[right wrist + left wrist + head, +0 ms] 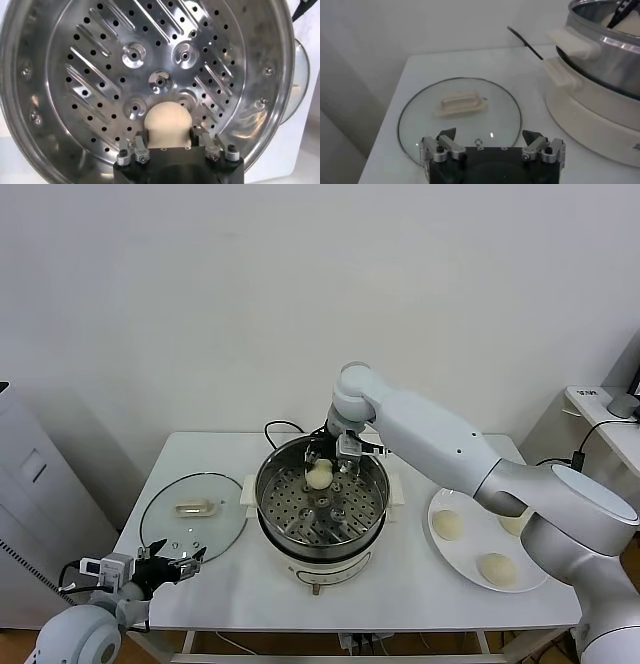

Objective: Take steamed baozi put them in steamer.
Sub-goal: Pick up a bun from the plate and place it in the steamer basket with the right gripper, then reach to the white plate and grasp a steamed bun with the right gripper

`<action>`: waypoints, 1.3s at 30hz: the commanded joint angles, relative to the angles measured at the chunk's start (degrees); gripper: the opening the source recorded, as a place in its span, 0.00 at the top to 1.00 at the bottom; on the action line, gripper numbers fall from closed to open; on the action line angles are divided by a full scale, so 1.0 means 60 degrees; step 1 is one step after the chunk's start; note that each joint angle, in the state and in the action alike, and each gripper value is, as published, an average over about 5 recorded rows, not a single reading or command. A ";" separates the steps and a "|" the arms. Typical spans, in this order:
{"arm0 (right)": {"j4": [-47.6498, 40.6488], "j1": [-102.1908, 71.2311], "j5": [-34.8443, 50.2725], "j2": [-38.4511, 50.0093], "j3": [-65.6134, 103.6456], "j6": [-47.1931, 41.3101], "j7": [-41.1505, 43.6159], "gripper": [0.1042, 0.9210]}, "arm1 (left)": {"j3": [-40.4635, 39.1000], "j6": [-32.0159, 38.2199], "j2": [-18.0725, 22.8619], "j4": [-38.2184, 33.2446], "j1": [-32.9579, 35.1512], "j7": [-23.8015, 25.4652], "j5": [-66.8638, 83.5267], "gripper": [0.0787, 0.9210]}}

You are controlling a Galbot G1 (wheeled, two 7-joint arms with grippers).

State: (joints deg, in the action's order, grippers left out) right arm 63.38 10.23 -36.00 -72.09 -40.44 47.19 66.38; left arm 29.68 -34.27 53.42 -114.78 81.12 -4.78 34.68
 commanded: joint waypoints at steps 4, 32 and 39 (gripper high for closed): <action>-0.0326 0.1025 0.2124 0.0233 -0.0535 0.0468 0.0052 0.16 | 0.0032 -0.0009 -0.0003 -0.0023 0.0026 -0.0006 0.0003 0.12; 0.0848 0.5915 1.0659 0.4728 -0.8012 -0.8286 0.1457 0.12 | 0.0105 0.0020 -0.0028 -0.0100 0.0035 -0.0006 0.0013 0.12; 0.1054 0.4732 1.0291 0.5423 -0.7627 -0.8699 0.0787 0.12 | 0.0134 0.0006 0.0052 -0.0141 0.0053 -0.0018 0.0010 0.12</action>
State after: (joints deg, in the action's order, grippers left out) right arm 67.62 41.06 21.61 -46.41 -82.18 13.86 73.15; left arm 30.46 -34.18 53.65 -115.61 81.41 -4.87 34.76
